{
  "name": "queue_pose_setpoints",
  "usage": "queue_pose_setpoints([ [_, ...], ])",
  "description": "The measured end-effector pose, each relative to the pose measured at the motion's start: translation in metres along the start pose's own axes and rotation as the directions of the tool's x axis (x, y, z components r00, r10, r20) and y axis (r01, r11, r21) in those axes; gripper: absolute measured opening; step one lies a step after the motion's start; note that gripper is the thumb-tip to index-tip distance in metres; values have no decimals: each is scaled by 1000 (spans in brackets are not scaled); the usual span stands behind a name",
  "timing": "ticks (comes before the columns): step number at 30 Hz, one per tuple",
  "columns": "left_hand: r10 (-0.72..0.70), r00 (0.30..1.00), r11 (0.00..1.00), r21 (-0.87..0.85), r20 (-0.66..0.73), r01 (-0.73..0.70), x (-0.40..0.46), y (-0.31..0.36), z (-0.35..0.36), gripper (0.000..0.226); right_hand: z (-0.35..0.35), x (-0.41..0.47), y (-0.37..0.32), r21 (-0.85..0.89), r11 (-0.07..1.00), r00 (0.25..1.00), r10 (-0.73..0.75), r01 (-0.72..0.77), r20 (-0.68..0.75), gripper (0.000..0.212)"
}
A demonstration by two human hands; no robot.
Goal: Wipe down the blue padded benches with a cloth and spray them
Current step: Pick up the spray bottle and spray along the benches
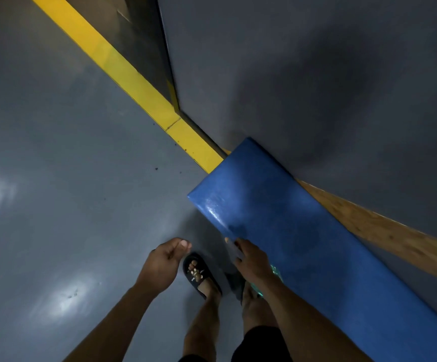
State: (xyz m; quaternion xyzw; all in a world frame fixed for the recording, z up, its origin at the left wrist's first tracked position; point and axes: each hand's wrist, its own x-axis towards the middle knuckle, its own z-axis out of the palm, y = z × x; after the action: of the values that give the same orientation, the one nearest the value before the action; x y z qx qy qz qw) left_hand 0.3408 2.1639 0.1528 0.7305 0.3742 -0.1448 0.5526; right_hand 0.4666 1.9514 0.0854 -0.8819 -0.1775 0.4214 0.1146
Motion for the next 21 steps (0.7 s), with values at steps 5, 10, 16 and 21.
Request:
queue_pose_setpoints([
  [5,-11,999,999,31,-42,13,2,-7,-8,26,-7,24,-35,46,999,998,2,1,-60,23],
  [10,-10,998,998,68,-64,15,8,-8,-15,29,-12,42,-43,63,998,997,29,-24,-74,22],
  [16,17,999,990,142,-42,-11,31,3,-17,27,-41,72,-27,210,977,990,50,-21,-134,45],
  [21,25,1000,985,168,9,-26,55,25,-8,21,-66,97,-7,145,989,990,61,-43,-125,25],
])
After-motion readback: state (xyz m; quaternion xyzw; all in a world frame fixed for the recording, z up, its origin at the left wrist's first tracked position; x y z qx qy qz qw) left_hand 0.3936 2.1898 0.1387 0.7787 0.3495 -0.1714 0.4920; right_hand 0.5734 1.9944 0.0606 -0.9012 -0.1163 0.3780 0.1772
